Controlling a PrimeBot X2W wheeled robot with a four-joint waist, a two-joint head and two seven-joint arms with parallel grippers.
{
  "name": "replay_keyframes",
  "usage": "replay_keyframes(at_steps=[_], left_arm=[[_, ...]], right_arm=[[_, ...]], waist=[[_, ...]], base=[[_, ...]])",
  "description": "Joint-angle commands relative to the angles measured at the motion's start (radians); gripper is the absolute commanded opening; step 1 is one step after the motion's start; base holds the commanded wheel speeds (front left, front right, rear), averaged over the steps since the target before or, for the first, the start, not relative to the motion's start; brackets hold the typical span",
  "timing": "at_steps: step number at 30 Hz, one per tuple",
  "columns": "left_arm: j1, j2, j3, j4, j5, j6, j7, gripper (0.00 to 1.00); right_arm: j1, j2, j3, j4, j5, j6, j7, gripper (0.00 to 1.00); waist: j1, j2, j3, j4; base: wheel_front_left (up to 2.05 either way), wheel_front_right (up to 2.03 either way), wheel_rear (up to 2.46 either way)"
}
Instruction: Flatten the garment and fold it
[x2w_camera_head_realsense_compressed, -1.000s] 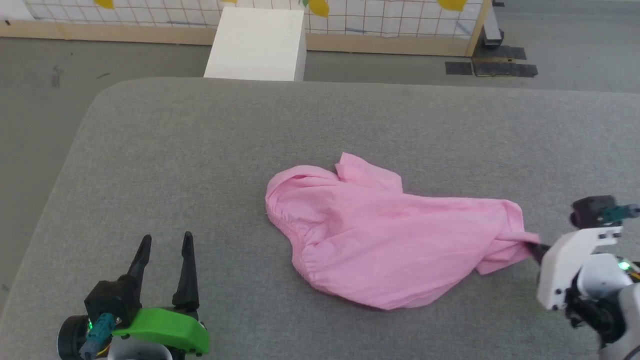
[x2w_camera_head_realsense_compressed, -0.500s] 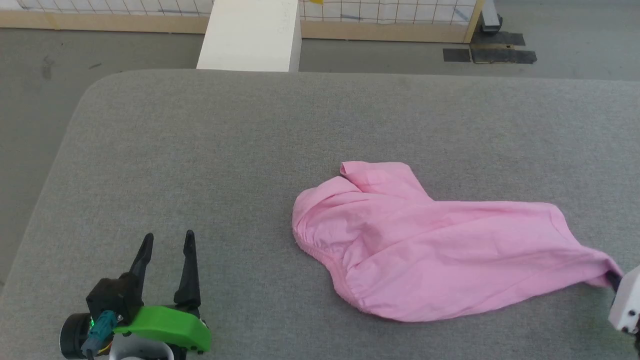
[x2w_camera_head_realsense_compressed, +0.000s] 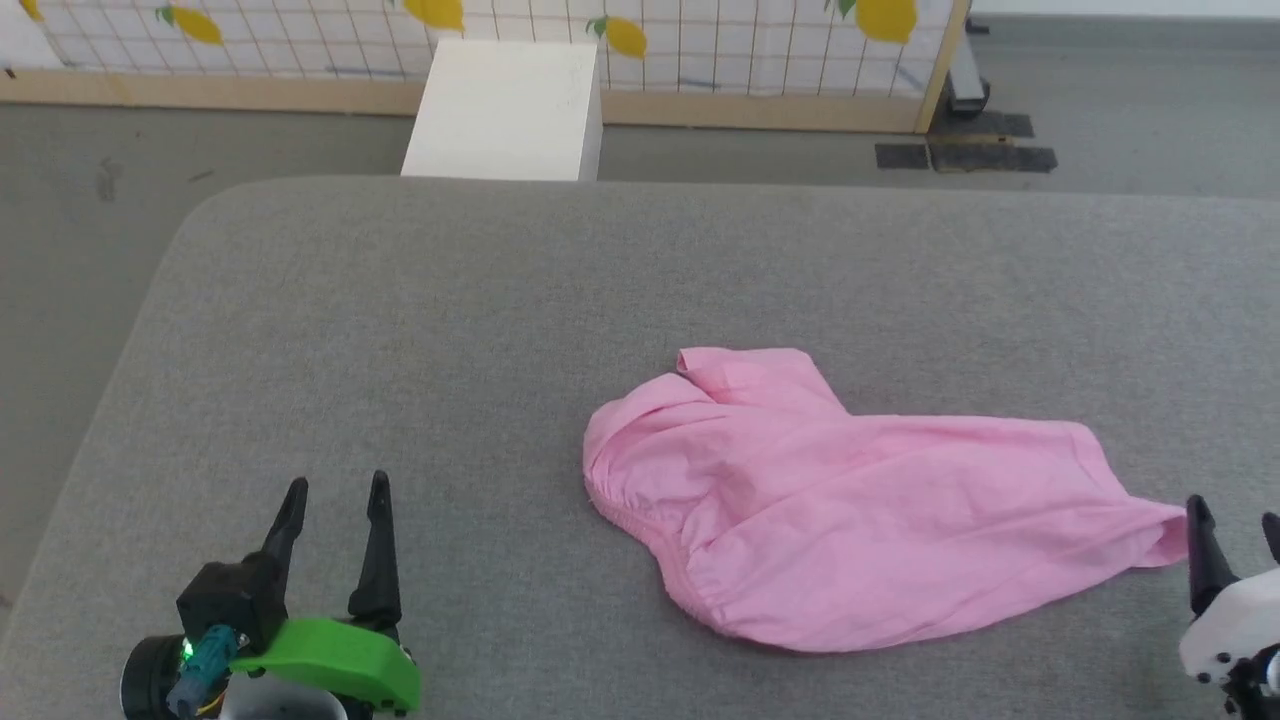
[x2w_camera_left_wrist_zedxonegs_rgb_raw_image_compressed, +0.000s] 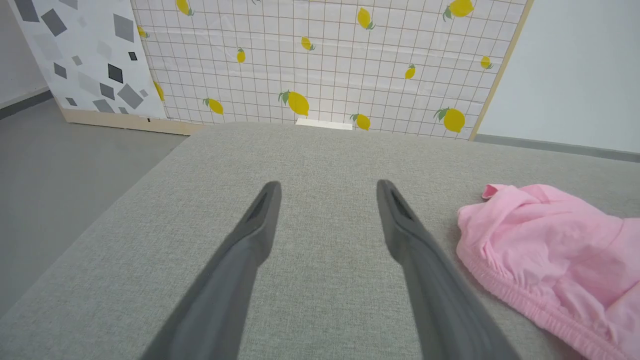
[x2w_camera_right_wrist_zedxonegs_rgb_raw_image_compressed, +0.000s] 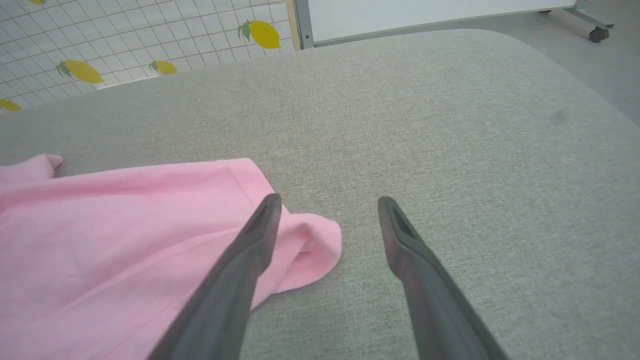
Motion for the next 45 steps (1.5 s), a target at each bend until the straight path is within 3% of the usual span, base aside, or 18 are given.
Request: replay_keyframes(at_steps=[1,6,13,21,29,37,38,39,45], left_arm=[[0.011,0.009,-0.001,-0.001,0.005,0.002,0.005,1.00],[0.009,0.014,-0.021,0.006,0.003,-0.009,0.029,1.00],[-0.051,-0.004,-0.064,0.067,-0.007,-0.059,0.055,1.00],[-0.203,-0.037,-0.133,0.208,-0.025,-0.158,0.140,1.00],[-0.404,-0.075,-0.225,0.456,-0.055,-0.307,0.320,1.00],[-0.520,-0.086,-0.338,0.663,-0.068,-0.384,0.573,1.00],[-0.527,-0.086,-0.348,0.671,-0.074,-0.390,0.593,0.84],[-0.537,-0.084,-0.357,0.677,-0.081,-0.394,0.609,0.00],[-0.583,-0.037,-0.374,0.632,-0.115,-0.403,0.621,0.00]], right_arm=[[0.019,0.016,0.009,-0.024,-0.017,-0.002,-0.034,1.00],[0.069,0.070,0.083,-0.125,-0.062,-0.002,-0.096,1.00],[0.158,0.124,0.196,-0.278,-0.097,-0.002,-0.068,1.00],[0.206,0.146,0.299,-0.424,-0.104,-0.002,-0.019,1.00],[0.206,0.154,0.363,-0.474,-0.092,-0.002,0.005,1.00],[0.192,0.157,0.372,-0.479,-0.081,-0.002,0.001,1.00],[0.192,0.157,0.370,-0.477,-0.080,-0.002,0.000,1.00],[0.192,0.157,0.367,-0.475,-0.075,-0.002,-0.002,1.00],[0.198,0.157,0.340,-0.464,-0.053,-0.002,-0.016,1.00]], waist=[[0.0000,0.0072,-0.029,-0.016],[0.0000,0.0072,-0.057,-0.027],[0.0000,0.0072,-0.074,-0.046],[0.0000,0.0072,-0.037,-0.105],[0.0000,0.0072,0.016,-0.166],[0.0000,0.0072,0.062,-0.197],[0.0000,0.0072,0.063,-0.198],[0.0000,0.0072,0.063,-0.198],[0.0000,0.0072,0.043,-0.180]], base=[[0.00,0.00,0.00],[0.00,0.00,0.00],[0.00,0.00,0.00],[0.00,0.00,0.00],[0.00,0.00,0.00],[0.00,0.00,0.00],[0.00,0.00,0.00],[0.00,0.00,0.00],[0.00,0.00,0.00]])
